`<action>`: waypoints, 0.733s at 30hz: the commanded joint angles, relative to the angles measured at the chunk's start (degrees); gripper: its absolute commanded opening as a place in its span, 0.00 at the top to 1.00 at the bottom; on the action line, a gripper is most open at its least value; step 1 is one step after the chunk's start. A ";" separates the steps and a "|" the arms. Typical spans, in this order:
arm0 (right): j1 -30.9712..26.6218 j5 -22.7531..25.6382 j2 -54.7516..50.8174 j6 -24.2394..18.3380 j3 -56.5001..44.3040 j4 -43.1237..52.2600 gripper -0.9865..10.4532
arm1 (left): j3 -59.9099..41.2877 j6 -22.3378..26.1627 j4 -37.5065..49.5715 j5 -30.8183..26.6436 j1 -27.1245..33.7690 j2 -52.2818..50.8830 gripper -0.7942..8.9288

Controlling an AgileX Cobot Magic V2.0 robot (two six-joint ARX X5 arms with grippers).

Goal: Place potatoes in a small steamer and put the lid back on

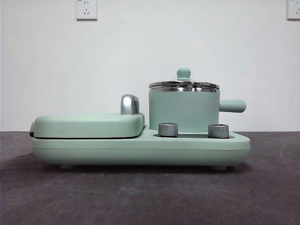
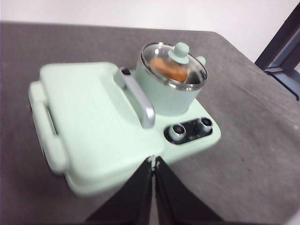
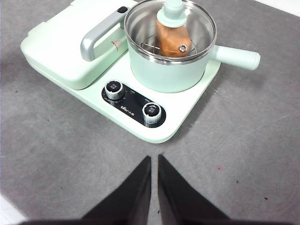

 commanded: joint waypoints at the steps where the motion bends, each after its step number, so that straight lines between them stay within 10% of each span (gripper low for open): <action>1: 0.31 -0.26 0.26 0.57 0.68 0.52 0.90 | -5.33 4.98 6.34 -3.74 0.98 -3.63 0.91; 7: 0.31 -0.26 0.26 0.57 0.68 0.52 0.90 | -29.86 4.98 25.66 -25.73 6.32 -15.39 0.91; 22: 0.31 -0.22 0.26 0.57 0.68 0.48 0.90 | -49.55 1.09 30.84 -25.53 11.21 -29.55 0.91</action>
